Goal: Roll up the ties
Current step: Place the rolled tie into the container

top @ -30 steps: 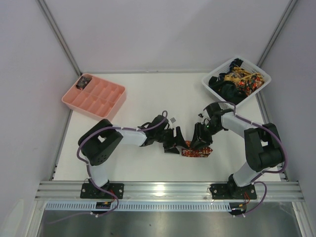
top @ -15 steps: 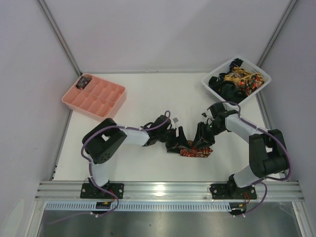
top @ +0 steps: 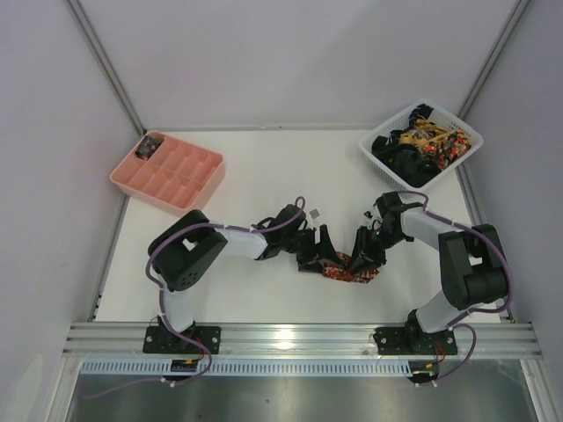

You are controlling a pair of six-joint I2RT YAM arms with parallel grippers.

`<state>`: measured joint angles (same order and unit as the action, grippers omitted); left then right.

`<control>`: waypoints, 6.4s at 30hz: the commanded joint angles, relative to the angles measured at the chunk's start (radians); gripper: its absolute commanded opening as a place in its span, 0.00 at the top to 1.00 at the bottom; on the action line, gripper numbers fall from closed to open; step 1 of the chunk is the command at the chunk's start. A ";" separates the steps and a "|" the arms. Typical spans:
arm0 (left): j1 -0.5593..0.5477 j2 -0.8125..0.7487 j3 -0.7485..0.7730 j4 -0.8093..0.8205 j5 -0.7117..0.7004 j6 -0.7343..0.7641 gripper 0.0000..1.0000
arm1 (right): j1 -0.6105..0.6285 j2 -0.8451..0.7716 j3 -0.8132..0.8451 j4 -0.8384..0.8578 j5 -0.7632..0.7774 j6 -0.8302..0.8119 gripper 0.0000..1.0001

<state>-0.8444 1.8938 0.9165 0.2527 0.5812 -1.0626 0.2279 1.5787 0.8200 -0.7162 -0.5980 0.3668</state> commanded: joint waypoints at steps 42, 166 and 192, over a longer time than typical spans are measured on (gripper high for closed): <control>-0.064 0.153 0.232 -0.182 -0.073 0.144 1.00 | -0.021 0.052 -0.007 0.050 0.043 -0.023 0.68; 0.788 0.360 1.291 -1.307 -0.636 1.256 0.99 | 0.291 0.046 0.140 0.001 -0.002 -0.035 0.64; 0.771 0.469 1.285 -1.290 -0.658 1.221 0.55 | 0.251 0.103 0.171 -0.019 0.001 -0.074 0.64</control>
<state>-0.0723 2.3737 2.2074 -1.0565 -0.0555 0.1833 0.4820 1.6772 0.9539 -0.7254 -0.5987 0.3122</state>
